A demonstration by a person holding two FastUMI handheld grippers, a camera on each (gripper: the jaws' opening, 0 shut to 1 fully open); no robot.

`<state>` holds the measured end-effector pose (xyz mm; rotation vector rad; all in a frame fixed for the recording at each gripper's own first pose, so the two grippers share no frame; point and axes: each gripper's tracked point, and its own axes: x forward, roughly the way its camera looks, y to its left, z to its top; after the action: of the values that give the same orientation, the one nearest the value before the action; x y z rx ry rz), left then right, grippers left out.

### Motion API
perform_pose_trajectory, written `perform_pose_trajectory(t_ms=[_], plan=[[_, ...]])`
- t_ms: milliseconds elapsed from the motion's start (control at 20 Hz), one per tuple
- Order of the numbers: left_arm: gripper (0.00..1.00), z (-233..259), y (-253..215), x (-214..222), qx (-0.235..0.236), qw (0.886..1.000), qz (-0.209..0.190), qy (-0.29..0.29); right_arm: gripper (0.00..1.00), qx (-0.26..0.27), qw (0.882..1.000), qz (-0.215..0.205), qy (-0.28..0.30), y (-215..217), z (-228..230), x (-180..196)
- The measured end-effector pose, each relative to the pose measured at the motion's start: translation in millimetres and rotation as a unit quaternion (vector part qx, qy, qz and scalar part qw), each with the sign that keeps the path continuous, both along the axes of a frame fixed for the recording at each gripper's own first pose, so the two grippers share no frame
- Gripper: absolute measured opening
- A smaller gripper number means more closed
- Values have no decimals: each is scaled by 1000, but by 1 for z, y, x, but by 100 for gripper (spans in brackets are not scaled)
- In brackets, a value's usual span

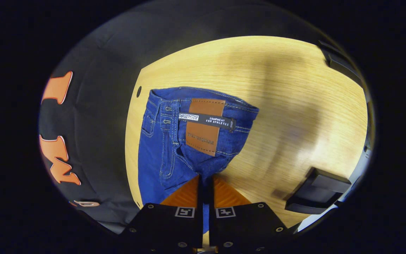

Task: Grasp the waist and the cuffs of the jeans and fold them to make the two legs overlap; first hold the waist and fold one-third of the jeans toward the cuffs, then hold the cuffs and fold the remaining one-third in the same direction to finish folding.

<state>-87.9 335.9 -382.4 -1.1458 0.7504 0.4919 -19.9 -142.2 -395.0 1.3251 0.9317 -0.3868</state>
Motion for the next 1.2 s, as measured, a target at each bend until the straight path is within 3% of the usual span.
perform_pose_trajectory(t_ms=[100, 350, 600, 750, 950, 1200], plan=[[2, 8, -1, -2, 5, 1000, -5, 1, 7, -11, 1000, -3, 2, -1, 2, -2], [2, 34, -1, -2, 24, 1000, -11, 7, 7, 19, 1000, -15, -8, -3, 15, -1], [2, 68, 1, 14, 18, 1000, 6, 20, 7, 38, 999, -20, -14, -8, 38, 8], [2, 83, 0, 34, 9, 999, 23, 41, 7, 51, 998, -16, -18, -12, 51, 16], [2, 101, -4, 64, 43, 997, 1, 61, 7, 56, 998, -4, 2, -12, 60, 26], [2, 99, -2, 119, 38, 995, -14, 96, 7, 67, 997, -18, 33, -10, 68, 45]])
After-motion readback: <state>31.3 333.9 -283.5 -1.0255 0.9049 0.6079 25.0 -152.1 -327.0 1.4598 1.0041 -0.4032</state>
